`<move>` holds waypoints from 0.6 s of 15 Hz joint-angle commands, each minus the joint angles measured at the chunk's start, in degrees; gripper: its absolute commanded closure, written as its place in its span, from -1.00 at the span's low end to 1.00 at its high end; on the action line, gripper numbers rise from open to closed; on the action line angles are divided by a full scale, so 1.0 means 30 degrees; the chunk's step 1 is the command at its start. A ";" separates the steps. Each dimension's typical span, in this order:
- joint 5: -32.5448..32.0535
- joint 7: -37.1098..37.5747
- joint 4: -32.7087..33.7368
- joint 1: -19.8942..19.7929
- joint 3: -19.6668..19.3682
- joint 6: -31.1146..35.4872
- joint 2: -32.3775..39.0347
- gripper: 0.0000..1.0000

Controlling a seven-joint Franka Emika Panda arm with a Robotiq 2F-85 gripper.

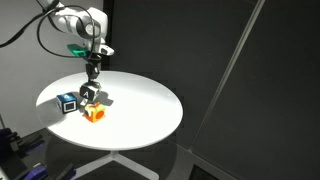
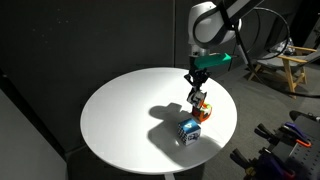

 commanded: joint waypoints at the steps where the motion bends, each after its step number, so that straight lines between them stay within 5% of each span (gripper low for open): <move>1: -0.0451 0.0597 -0.1087 -0.0262 -0.0197 -0.0410 -0.1197 0.93; 2: -0.0563 0.0627 -0.1230 -0.0322 -0.0257 -0.0421 -0.1286 0.80; 9: -0.1960 0.1158 -0.1707 -0.0426 -0.0591 -0.0192 -0.1276 0.93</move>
